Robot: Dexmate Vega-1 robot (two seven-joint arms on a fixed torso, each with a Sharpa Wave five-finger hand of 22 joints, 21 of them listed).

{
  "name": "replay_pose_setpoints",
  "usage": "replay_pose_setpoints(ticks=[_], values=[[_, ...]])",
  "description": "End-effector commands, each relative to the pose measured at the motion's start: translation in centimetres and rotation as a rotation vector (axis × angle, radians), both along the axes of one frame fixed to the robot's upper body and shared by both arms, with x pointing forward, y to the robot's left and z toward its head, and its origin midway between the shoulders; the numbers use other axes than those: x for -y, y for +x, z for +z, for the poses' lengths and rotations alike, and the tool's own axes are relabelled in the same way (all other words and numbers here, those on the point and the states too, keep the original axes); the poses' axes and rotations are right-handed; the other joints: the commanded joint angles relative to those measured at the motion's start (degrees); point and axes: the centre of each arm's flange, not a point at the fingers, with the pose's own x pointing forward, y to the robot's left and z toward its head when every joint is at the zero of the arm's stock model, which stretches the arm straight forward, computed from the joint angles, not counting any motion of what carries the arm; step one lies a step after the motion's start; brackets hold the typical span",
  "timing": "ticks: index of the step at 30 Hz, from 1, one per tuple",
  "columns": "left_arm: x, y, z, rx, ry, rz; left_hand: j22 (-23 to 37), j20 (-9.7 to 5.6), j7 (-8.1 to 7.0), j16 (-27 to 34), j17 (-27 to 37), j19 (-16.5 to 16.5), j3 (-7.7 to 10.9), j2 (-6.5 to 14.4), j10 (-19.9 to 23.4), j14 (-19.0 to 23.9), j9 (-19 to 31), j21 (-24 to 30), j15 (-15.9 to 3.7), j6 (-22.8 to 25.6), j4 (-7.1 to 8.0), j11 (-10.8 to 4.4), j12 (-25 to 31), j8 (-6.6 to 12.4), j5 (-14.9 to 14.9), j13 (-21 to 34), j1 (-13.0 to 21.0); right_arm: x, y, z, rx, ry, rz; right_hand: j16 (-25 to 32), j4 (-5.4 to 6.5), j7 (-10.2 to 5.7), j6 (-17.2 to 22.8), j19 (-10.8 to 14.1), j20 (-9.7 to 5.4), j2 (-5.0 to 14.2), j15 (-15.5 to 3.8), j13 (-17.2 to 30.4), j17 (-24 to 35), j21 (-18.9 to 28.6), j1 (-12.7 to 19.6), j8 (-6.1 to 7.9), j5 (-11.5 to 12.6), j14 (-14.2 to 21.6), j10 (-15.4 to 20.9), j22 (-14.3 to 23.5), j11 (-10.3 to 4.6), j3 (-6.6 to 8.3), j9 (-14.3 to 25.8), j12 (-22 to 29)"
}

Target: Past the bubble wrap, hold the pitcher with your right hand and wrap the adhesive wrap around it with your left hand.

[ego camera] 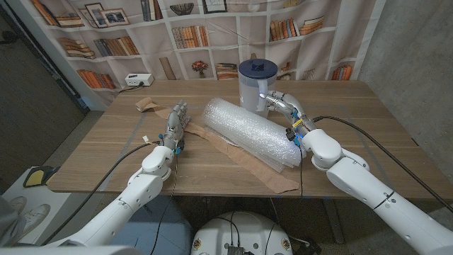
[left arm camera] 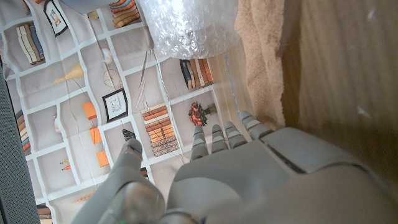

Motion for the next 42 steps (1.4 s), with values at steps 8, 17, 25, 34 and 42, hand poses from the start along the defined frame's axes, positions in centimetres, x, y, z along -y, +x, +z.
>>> replay_pose_setpoints(ticks=[8,17,25,34,42], values=[[-0.1,-0.6,-0.6,-0.006,-0.006,0.003,0.28,-0.05,-0.05,0.23,0.09,0.12,-0.29,0.51,0.47,-0.23,0.16,0.09,0.48,0.34,-0.16,0.01,0.18,0.06,0.18,0.27,0.20,-0.2,0.3,-0.5,-0.060,0.049,0.096,-0.51,0.35,-0.38,-0.28,-1.97,0.15,0.61,0.32,-0.17,0.50,-0.41,0.84,0.07,0.18,-1.76,-0.37,0.10,-0.86,-0.01,-0.08,-0.74],[0.2,-0.8,-0.9,-0.010,-0.006,0.004,0.28,-0.04,-0.15,0.24,0.10,0.11,-0.30,0.54,0.43,-0.24,0.16,0.09,0.52,0.32,-0.16,0.04,0.17,0.05,0.19,0.27,0.21,-0.1,0.3,-0.6,-0.084,0.071,0.098,-0.44,0.20,0.43,-2.23,-2.12,0.07,-0.03,-0.17,-0.26,0.73,-0.01,1.16,-0.59,0.23,-1.86,-1.10,0.15,0.92,-0.55,0.02,-1.52],[0.5,-0.9,-1.0,-0.018,-0.003,0.004,0.28,-0.04,-0.13,0.24,0.09,0.09,-0.30,0.58,0.46,-0.23,0.16,0.08,0.52,0.39,-0.17,-0.03,0.18,0.08,0.19,0.27,0.23,0.0,0.3,-0.6,-0.080,0.088,0.104,0.22,0.11,0.58,-2.55,-0.89,-0.04,-0.25,-0.81,-0.13,0.97,0.62,1.53,-0.52,0.33,-0.42,-1.31,0.17,1.33,-0.76,0.25,-1.72],[0.8,-0.8,-0.9,-0.021,0.004,-0.003,0.28,-0.04,-0.07,0.25,0.09,0.10,-0.31,0.61,0.42,-0.21,0.16,0.08,0.41,0.35,-0.17,0.02,0.17,0.07,0.19,0.27,0.24,0.2,0.7,-0.8,-0.106,0.111,0.150,0.74,-0.08,0.08,-2.62,-0.64,-0.14,-0.36,-3.83,0.04,0.91,0.84,2.54,-0.25,0.31,1.23,-0.96,0.22,0.19,-0.85,0.60,-1.81],[1.0,-1.0,-1.0,-0.026,0.006,-0.004,0.28,0.03,-0.02,0.24,0.09,0.05,-0.31,0.65,0.51,-0.26,0.16,0.06,0.48,0.41,-0.17,0.02,0.21,0.09,0.19,0.27,0.26,0.2,0.8,-0.9,-0.107,0.102,0.153,0.77,0.00,-0.15,-2.86,0.99,0.78,-0.42,-4.72,0.15,0.51,1.56,2.87,-0.17,0.27,1.99,-1.09,0.29,0.00,-1.05,0.86,-2.05]])
